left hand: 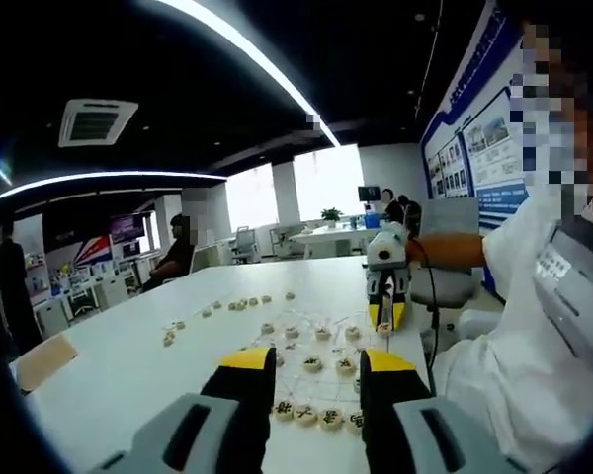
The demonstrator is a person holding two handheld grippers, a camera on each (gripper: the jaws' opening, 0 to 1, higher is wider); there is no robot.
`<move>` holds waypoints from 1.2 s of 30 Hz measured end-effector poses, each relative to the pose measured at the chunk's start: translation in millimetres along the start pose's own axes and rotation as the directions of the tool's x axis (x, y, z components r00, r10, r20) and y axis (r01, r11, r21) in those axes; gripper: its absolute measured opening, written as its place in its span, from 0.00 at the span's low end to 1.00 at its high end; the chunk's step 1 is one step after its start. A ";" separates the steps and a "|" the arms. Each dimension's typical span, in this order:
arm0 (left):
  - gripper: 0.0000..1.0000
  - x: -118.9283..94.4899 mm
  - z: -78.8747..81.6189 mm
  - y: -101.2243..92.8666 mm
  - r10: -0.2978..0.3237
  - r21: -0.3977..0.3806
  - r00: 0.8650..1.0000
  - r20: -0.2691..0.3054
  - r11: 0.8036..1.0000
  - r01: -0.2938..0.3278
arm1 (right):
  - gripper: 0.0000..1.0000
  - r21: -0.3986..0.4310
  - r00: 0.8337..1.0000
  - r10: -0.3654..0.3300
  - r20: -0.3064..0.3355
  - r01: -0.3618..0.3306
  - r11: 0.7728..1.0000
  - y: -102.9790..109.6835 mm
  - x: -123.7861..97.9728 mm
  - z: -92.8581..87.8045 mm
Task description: Pick up the chess pieces one by one and place each piece onto its starting position on the chessboard, setting the pieces on their correct points until all the chess pieces are arranged in the starting layout
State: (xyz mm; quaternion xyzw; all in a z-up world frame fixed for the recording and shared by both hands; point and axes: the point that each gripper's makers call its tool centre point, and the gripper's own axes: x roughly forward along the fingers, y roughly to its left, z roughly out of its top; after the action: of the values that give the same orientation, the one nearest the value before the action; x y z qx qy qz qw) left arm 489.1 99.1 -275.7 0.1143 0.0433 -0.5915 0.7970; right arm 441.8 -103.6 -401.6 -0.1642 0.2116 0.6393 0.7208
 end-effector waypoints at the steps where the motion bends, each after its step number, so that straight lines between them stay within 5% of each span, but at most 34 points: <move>1: 0.35 -0.1 0.7 -0.4 -0.001 0.000 1.000 0.002 1.000 0.001 | 0.19 0.004 1.000 -0.002 -0.003 0.002 1.000 -1.6 -1.2 -2.5; 8: 0.35 1.2 2.8 -3.1 -0.007 0.005 1.000 0.007 1.000 0.007 | 0.24 0.045 1.000 -0.020 0.012 0.020 0.999 -7.4 -4.6 -4.3; 11: 0.35 0.9 3.3 -1.4 0.000 0.005 1.000 0.008 1.000 0.000 | 0.41 0.071 0.997 -0.027 0.071 0.022 0.997 -8.4 -7.5 5.1; 15: 0.35 -0.6 4.4 1.1 0.007 0.001 1.000 0.013 1.000 -0.007 | 0.41 0.107 0.986 -0.051 0.158 0.034 0.994 -13.6 -14.9 18.3; 22: 0.34 0.9 4.6 2.6 0.006 0.001 1.000 0.012 1.000 -0.006 | 0.41 0.123 0.954 -0.204 0.221 0.181 0.976 -52.6 -35.8 25.9; 27: 0.34 1.2 5.7 2.3 0.008 0.002 1.000 0.014 1.000 -0.008 | 0.41 0.162 0.907 -0.370 0.201 0.342 0.926 -93.2 -52.9 20.5; 35: 0.34 0.7 8.3 3.3 0.011 0.002 1.000 0.022 1.000 -0.011 | 0.41 0.253 0.784 -0.602 0.150 0.558 0.790 -157.5 -77.4 14.9; 36: 0.34 0.8 8.4 4.8 0.014 0.000 1.000 0.023 1.000 -0.014 | 0.41 0.259 0.779 -0.610 0.147 0.565 0.783 -161.2 -78.0 15.5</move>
State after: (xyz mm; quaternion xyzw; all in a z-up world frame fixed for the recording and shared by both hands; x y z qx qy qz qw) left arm 493.3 97.7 -267.1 0.1079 0.0333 -0.5874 0.8014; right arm 595.8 -183.0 -353.6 -0.0762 0.1305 0.3707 0.9164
